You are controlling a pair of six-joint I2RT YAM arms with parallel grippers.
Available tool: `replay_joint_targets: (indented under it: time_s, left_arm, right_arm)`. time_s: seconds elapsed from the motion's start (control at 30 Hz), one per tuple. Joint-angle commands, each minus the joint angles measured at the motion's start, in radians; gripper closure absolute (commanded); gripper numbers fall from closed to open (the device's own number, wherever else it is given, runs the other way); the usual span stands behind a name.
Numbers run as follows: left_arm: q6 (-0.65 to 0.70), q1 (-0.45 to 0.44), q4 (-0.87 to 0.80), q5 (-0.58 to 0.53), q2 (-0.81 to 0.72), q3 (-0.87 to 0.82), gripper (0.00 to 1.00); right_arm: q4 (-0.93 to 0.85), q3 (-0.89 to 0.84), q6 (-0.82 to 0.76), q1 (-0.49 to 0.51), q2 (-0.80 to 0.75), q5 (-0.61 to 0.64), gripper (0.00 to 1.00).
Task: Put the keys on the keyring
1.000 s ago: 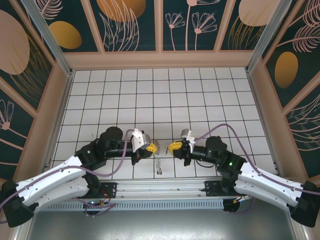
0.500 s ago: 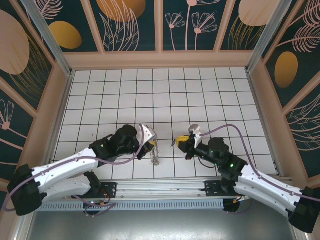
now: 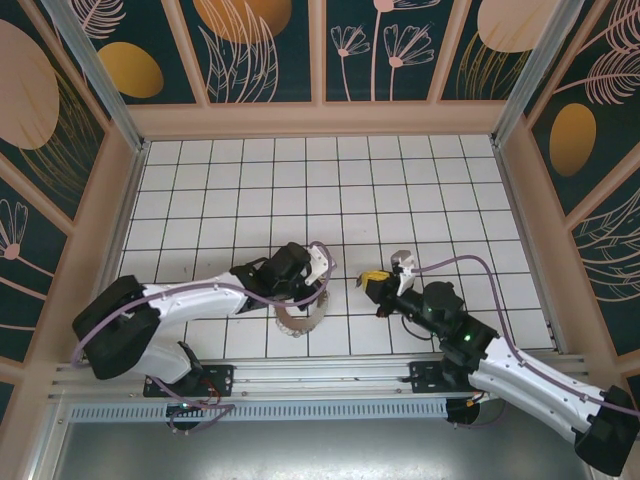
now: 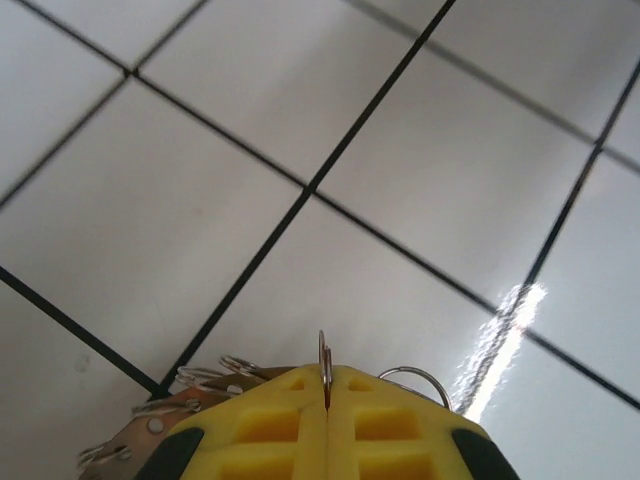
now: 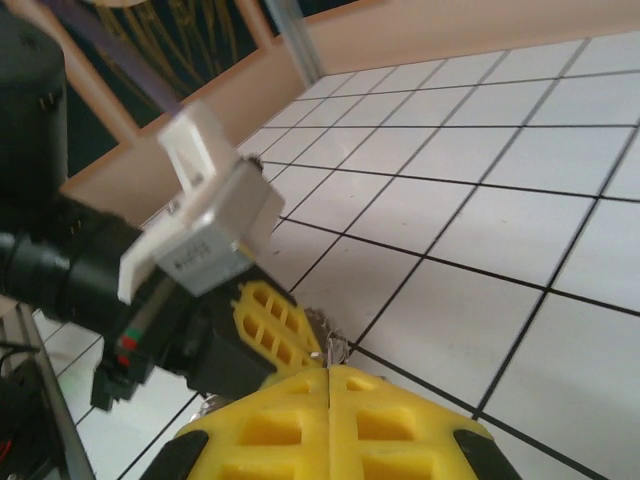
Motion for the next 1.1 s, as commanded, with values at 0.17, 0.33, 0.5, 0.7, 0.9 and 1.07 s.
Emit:
replay_joint_targets:
  time_s: [0.17,0.33,0.5,0.7,0.9,1.07]
  left_arm:
    - [-0.038,0.059,0.076,0.050,0.110,0.047,1.00]
    - [-0.055,0.062,0.060,0.041,0.125,0.058,0.73]
    - [-0.048,0.062,0.003,0.008,0.079,0.058,0.52]
    - [-0.038,0.062,-0.084,0.022,-0.042,0.006,0.47]
    - [-0.058,0.062,-0.107,0.033,-0.137,-0.027,0.46]
    - [-0.078,0.061,-0.041,0.051,-0.149,-0.055,0.45]
  right_arm:
    - [0.004,-0.041,0.101,-0.065,-0.014,0.036,1.00]
    - [0.020,-0.053,0.108,-0.083,-0.011,0.009,1.00]
    - [0.015,-0.060,0.123,-0.099,0.001,-0.008,1.00]
    - [0.033,-0.070,0.137,-0.113,0.039,-0.058,1.00]
    - [0.033,-0.059,0.181,-0.119,0.144,-0.080,1.00]
    - [0.079,-0.075,0.245,-0.122,0.244,-0.123,1.00]
